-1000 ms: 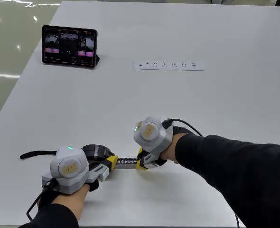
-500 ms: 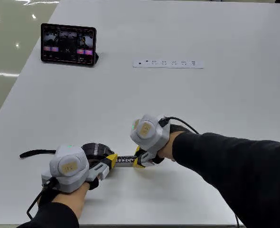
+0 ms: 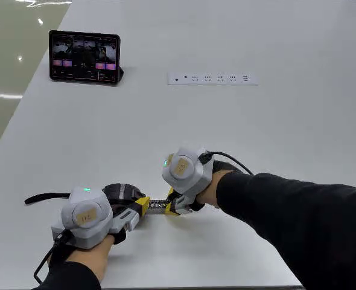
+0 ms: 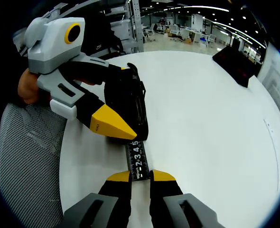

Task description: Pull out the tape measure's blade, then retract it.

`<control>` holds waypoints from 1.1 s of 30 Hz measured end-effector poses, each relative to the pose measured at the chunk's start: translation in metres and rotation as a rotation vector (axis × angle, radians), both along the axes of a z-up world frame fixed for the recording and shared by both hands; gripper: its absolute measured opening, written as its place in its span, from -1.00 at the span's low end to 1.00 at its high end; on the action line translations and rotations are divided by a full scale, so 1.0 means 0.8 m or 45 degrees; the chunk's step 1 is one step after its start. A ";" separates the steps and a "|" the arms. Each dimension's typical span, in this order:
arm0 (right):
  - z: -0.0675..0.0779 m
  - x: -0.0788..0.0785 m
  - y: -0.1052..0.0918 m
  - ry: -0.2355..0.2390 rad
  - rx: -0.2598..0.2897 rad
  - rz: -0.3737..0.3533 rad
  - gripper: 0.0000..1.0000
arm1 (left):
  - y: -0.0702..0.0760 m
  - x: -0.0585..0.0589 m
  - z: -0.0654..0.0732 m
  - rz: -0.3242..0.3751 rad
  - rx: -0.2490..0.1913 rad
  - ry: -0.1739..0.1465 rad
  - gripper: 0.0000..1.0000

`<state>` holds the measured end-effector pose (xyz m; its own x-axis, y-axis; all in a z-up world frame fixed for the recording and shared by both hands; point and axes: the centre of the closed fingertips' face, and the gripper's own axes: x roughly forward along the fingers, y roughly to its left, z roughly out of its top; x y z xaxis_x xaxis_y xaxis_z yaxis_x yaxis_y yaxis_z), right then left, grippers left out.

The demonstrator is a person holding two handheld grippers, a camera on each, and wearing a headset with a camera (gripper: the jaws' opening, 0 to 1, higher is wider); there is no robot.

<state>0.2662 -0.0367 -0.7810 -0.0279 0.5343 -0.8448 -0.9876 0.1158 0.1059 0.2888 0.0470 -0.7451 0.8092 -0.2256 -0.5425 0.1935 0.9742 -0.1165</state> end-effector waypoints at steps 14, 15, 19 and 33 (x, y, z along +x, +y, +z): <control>0.000 -0.001 0.016 -0.002 0.030 -0.001 -0.79 | 0.001 -0.001 0.000 0.000 -0.003 0.002 0.19; 0.000 0.000 0.017 -0.003 0.032 0.002 -0.79 | 0.001 0.000 0.000 0.000 -0.004 0.002 0.19; 0.001 -0.001 0.020 -0.011 0.040 0.019 -0.78 | 0.001 0.000 0.000 0.000 -0.006 0.002 0.18; 0.001 -0.002 0.035 -0.028 0.086 0.059 -0.78 | 0.000 -0.001 0.001 0.001 -0.010 0.002 0.19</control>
<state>0.2646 -0.0084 -0.7800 -0.0354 0.5889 -0.8075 -0.9939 0.0635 0.0899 0.2883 0.0473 -0.7443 0.8084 -0.2295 -0.5421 0.1928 0.9733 -0.1245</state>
